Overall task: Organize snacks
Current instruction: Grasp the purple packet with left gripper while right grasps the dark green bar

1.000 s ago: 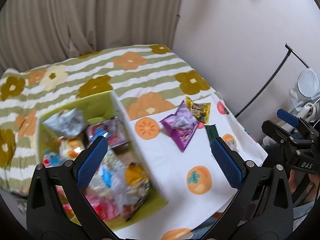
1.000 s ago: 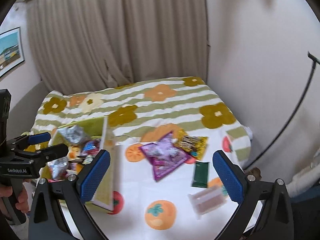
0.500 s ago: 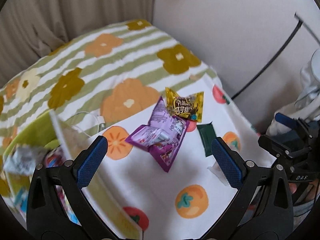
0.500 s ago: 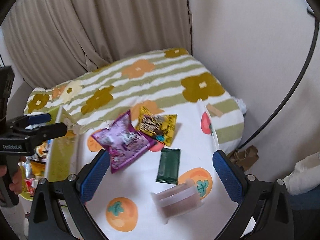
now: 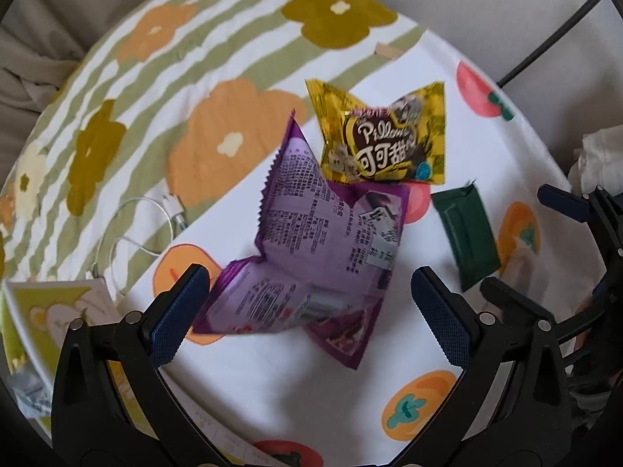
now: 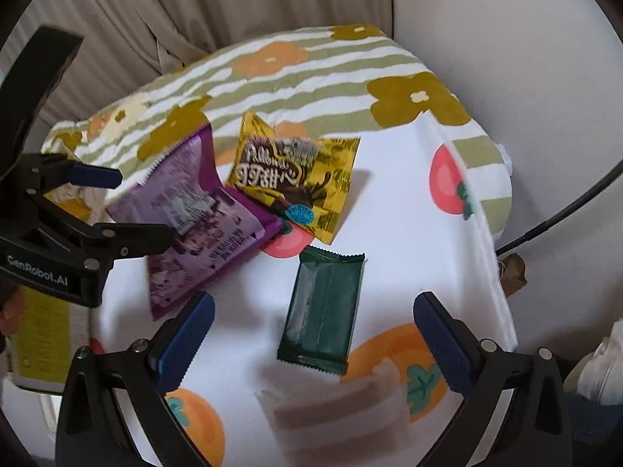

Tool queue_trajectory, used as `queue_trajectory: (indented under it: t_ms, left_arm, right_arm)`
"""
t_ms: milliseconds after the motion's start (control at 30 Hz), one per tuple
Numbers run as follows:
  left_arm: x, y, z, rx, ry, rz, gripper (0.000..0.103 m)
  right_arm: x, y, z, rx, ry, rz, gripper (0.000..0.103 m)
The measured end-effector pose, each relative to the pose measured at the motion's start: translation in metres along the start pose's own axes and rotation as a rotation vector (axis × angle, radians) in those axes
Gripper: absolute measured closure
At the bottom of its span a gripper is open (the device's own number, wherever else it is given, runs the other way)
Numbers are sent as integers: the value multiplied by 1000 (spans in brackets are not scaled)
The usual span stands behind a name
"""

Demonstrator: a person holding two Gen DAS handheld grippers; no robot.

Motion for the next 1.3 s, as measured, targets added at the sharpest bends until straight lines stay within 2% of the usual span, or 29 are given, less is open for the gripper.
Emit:
queue_trajectory:
  t_ms: [100,200,300,400,467,533,600,700,867,933,1000,1067,1100,1300]
  left_arm:
    - [-11,0,-4,-8,12,-14,1]
    - [-19,-2,-5,-4,26,21,1]
    - [-26,-3,-4,-24,39,7,1]
    - [-30,-6,-3,-42,39,18,6]
    - [-30,-8,-3,-41,30,35,13]
    - [-29,-8,-2,-32,32,55,24]
    - [-27,-7,-2,-25,30,49,28]
    - [-26,-8,1,-17,35,43,31]
    - [-20,-6,10,6,41,38,31]
    - [-19,-5,13,23,47,37,31]
    - [-16,-5,17,39,42,43,31]
    - [-12,-5,20,51,34,42,31]
    - [-9,-4,21,55,29,42,31]
    - [11,-1,30,95,-7,37,31]
  right_arm:
    - [-15,-1,2,-1,20,4,1]
    - [-24,-4,4,-15,39,7,1]
    - [-32,-8,4,-29,55,11,1]
    - [-37,-9,5,-39,63,15,2]
    - [-38,-10,6,-45,68,18,7]
    - [-40,-10,7,-52,70,16,16]
    - [-41,-9,8,-60,71,15,21]
    - [-42,-7,9,-67,70,19,27]
    - [-43,-4,11,-62,74,34,30]
    - [-45,-2,12,-61,87,30,39]
    - [-46,-1,13,-52,85,45,42]
    - [-46,0,15,-25,75,68,50]
    - [-45,0,15,-15,69,83,60]
    - [-38,1,17,-44,63,43,62]
Point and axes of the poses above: each gripper's, at about its wrist camera, not at the fingertips, and x roughly against the way its jaws point, y to its left, z to its underside, the point moved 6 cm from there along -x, roughly the way its jaws point, and after that the axes turned 5 degrees about -x, right-handed, at the moved point
